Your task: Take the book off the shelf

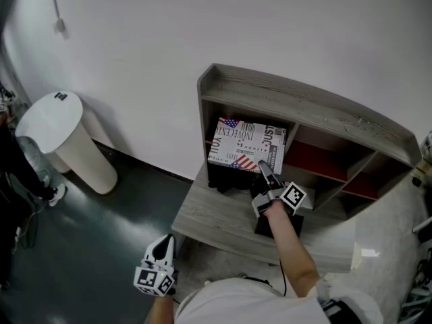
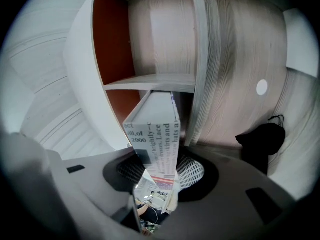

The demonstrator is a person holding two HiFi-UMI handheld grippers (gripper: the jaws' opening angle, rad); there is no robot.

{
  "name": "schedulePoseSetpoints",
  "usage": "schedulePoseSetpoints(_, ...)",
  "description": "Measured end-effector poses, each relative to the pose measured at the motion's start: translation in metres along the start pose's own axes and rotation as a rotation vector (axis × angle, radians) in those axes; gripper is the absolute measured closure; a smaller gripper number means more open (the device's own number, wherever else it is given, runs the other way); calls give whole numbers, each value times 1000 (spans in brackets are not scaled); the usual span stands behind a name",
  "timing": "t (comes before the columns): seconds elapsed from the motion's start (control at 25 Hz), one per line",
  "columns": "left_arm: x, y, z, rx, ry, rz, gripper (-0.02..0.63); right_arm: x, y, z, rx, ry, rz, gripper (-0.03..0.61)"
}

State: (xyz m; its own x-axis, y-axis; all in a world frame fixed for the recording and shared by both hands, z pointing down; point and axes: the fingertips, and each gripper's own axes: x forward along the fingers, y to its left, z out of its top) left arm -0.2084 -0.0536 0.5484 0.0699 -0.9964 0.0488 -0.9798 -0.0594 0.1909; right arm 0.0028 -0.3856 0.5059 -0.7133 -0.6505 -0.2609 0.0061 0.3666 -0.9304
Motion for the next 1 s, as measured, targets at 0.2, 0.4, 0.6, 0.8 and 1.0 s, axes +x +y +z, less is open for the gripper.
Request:
schedulePoseSetpoints(0.2, -3, -2, 0, -2, -10, -6, 597, -10, 10, -6, -87, 33, -17, 397)
schedulePoseSetpoints(0.4, -6, -4, 1, 3, -16, -6, 597, -16, 19, -9, -109, 42, -5, 397)
schedulePoseSetpoints(0.6, -8, -8, 2, 11, -13, -15, 597, -26, 22, -15, -128, 56, -8, 397)
schedulePoseSetpoints(0.8, -3, -12, 4, 19, 2, -37, 597, -37, 25, -18, -178, 77, -23, 397)
schedulePoseSetpoints(1.0, -3, -23, -4, 20, 6, -75, 597, -64, 33, -23, -260, 100, -20, 397)
